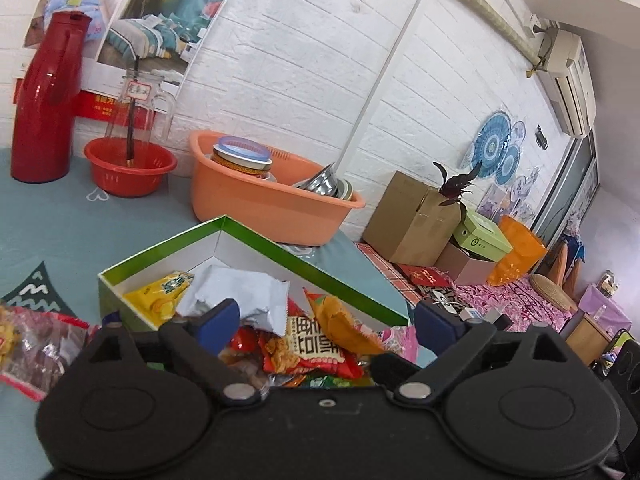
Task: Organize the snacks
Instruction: 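Lift the orange packet over the box and open both grippers, then grasp the clear packet of dark red snacks with both grippers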
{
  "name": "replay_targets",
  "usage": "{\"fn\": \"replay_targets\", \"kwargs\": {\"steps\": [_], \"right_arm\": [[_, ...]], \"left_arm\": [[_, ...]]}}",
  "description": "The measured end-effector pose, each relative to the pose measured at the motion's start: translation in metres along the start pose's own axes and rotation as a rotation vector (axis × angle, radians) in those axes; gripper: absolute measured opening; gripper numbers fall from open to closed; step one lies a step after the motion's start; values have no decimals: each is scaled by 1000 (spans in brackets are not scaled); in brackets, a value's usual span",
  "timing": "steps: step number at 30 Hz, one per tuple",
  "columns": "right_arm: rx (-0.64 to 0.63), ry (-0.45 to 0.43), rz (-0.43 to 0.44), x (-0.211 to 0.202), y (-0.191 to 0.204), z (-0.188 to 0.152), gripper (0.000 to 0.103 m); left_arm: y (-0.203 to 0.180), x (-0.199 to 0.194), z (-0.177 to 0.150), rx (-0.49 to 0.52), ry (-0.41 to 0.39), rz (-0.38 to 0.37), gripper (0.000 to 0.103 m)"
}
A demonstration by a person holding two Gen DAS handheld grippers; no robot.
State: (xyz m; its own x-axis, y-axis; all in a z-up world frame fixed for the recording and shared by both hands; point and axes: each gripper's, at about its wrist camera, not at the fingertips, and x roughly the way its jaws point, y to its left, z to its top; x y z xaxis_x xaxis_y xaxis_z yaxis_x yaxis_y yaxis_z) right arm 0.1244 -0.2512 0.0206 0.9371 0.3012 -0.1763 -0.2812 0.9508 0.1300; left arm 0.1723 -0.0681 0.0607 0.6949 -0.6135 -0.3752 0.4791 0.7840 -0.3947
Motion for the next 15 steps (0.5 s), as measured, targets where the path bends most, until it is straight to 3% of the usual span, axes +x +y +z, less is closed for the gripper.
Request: {"fn": "replay_targets", "kwargs": {"steps": [5, 8, 12, 15], "right_arm": [[-14, 50, 69, -11, 21, -17, 103], [-6, 91, 97, -9, 28, -27, 103], [15, 127, 124, -4, 36, -32, 103], [13, 136, 136, -2, 41, -34, 103]], "left_arm": [[29, -29, -30, -24, 10, 84, 103], [63, -37, -42, -90, 38, 181, 103], [104, -46, -37, -168, 13, 281, 103], [120, -47, -24, -181, -15, 303, 103]]}}
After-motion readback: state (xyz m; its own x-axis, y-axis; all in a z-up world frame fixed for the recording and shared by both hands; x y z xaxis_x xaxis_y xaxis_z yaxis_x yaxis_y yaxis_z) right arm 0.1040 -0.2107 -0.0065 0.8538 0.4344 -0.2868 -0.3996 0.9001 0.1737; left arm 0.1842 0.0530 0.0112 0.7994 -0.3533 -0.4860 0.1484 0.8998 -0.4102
